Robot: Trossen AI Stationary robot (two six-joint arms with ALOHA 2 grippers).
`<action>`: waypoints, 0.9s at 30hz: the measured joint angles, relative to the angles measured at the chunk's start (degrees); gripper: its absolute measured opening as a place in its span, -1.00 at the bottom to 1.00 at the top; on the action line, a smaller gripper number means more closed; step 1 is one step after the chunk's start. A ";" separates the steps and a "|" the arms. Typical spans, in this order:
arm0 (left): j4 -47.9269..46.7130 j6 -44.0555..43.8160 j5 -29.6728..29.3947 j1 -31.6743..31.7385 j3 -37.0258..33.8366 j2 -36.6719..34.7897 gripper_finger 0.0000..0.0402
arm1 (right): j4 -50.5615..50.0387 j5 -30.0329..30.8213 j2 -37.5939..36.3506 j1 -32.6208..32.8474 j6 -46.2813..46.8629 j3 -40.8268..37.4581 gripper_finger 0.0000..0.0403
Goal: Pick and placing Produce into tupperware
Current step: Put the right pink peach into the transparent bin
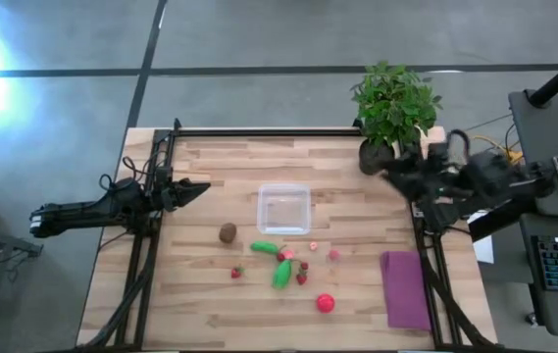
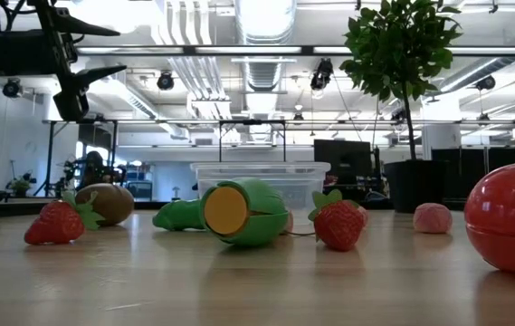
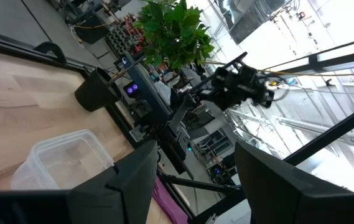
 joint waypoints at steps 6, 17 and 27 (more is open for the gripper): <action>0.00 0.00 0.01 0.00 0.00 0.00 0.00 | -47.89 1.48 9.38 0.02 7.44 10.66 0.20; 0.00 0.00 0.01 0.00 0.00 0.00 0.00 | -60.43 -2.27 24.11 6.67 -3.81 8.07 0.20; -0.02 0.00 0.01 -0.01 0.00 0.00 0.00 | -49.06 6.27 26.44 19.86 -10.26 1.61 0.20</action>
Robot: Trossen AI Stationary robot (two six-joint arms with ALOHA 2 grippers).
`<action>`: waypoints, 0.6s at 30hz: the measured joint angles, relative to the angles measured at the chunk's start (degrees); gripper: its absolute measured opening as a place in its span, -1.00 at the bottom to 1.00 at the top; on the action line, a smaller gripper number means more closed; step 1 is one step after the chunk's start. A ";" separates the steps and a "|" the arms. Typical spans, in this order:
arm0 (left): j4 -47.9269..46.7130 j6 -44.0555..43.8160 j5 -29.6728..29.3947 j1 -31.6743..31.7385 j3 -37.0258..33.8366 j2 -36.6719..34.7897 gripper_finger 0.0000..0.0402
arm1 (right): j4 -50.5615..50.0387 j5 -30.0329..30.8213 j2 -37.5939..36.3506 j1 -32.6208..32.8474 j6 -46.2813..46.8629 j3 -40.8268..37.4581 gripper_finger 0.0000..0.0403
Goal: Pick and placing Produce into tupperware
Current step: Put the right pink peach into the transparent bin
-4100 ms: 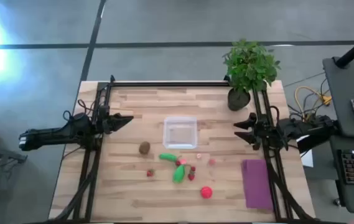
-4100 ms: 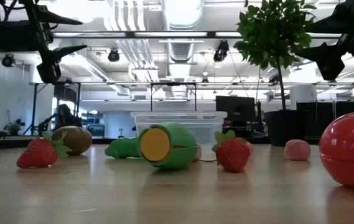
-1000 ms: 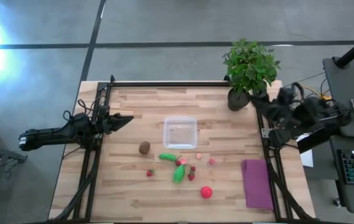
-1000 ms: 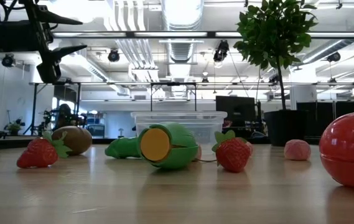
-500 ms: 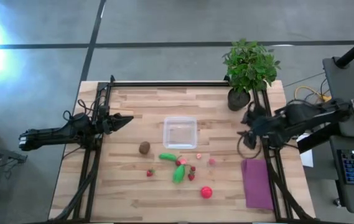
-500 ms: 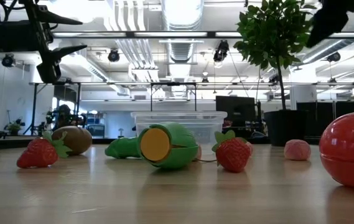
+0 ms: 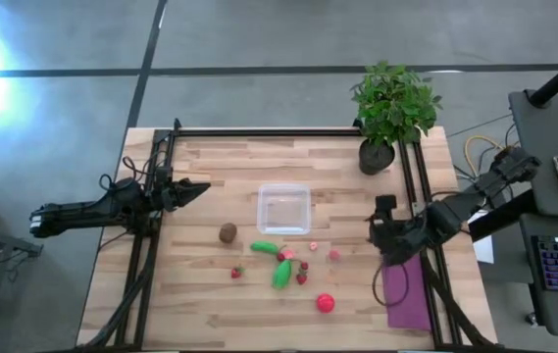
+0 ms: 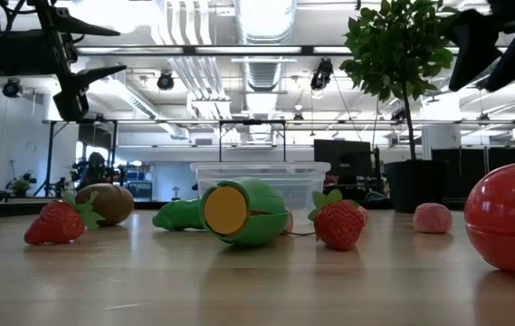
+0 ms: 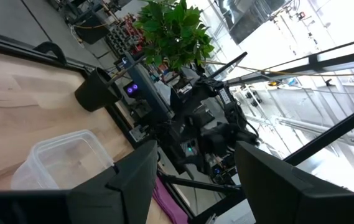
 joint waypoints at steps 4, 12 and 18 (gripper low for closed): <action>0.02 0.00 -0.01 -0.01 0.00 0.00 0.00 | 9.94 -3.12 2.58 1.75 2.86 -1.36 0.20; 0.02 0.00 -0.01 0.01 0.00 0.00 0.00 | 18.10 -5.86 12.22 2.71 4.46 -1.91 0.20; 0.02 0.00 0.01 0.00 0.00 0.00 0.00 | 22.41 -6.07 12.52 1.62 7.03 -3.73 0.20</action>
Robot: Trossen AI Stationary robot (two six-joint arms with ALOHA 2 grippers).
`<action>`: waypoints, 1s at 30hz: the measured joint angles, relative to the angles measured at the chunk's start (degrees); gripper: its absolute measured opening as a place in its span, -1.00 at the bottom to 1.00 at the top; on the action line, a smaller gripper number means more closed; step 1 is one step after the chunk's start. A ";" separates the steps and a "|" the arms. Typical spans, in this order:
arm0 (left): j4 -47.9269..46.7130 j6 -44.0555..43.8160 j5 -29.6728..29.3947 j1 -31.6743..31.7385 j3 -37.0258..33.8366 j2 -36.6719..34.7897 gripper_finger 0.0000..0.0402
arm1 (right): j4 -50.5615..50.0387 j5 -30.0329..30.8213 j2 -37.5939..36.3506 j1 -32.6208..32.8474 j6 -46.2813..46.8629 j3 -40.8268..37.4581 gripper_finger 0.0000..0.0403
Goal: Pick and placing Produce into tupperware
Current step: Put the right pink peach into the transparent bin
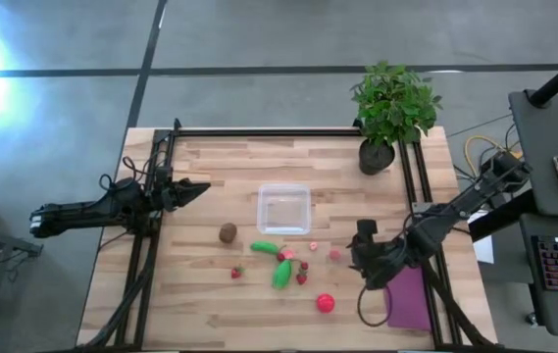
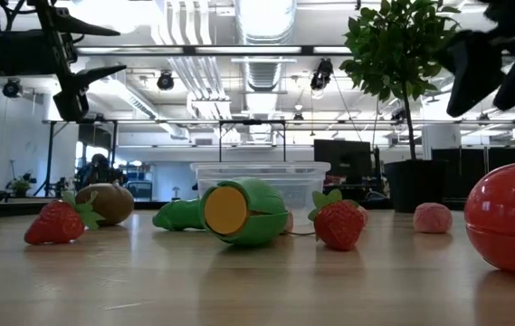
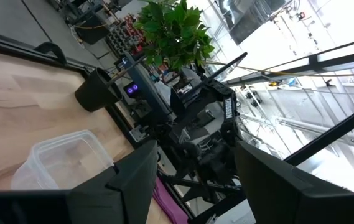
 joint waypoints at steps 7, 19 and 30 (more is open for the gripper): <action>0.00 0.00 -0.02 0.00 0.00 0.00 0.00 | 4.86 -6.53 4.78 -4.09 7.18 -1.53 0.20; 0.00 0.00 -0.02 0.00 0.00 0.00 0.00 | 7.71 -7.21 13.22 -5.97 6.12 -1.42 0.20; 0.00 0.00 -0.01 0.00 0.00 0.00 0.00 | 9.34 -4.25 16.68 -9.28 5.58 -1.42 0.20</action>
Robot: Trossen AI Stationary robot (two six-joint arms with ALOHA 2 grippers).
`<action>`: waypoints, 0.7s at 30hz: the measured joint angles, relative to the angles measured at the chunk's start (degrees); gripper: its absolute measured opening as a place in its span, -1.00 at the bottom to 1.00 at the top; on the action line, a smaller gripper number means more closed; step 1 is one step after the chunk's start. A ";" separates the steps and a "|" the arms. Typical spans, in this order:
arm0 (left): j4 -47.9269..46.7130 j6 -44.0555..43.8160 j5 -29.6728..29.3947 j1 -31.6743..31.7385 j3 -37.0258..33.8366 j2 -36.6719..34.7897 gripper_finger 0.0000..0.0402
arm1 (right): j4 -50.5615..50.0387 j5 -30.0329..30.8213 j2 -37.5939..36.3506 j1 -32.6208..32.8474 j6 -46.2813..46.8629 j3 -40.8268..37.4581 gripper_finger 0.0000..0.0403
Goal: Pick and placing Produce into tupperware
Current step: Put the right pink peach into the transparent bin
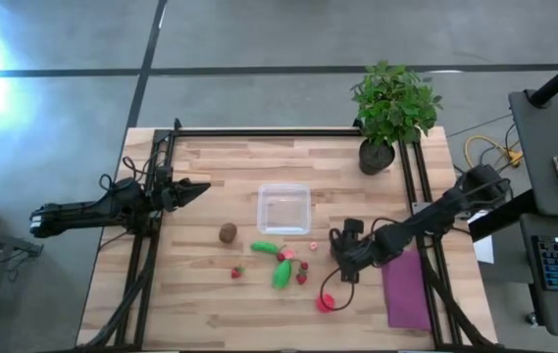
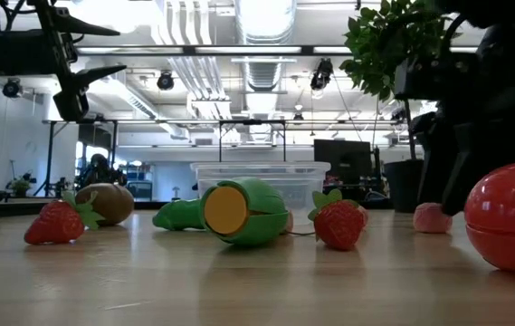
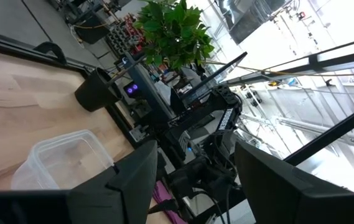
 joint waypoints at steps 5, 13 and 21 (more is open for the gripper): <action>-0.02 0.00 -0.01 0.01 0.00 0.00 0.00 | 2.93 -2.51 1.21 -1.69 -0.10 0.02 0.20; -0.02 0.00 -0.01 0.01 0.00 0.00 0.00 | 3.59 -3.68 2.13 -2.21 -0.06 0.07 0.09; -0.02 0.00 0.01 -0.01 0.00 0.00 0.00 | 3.31 -3.85 2.21 -2.23 0.12 0.04 -0.13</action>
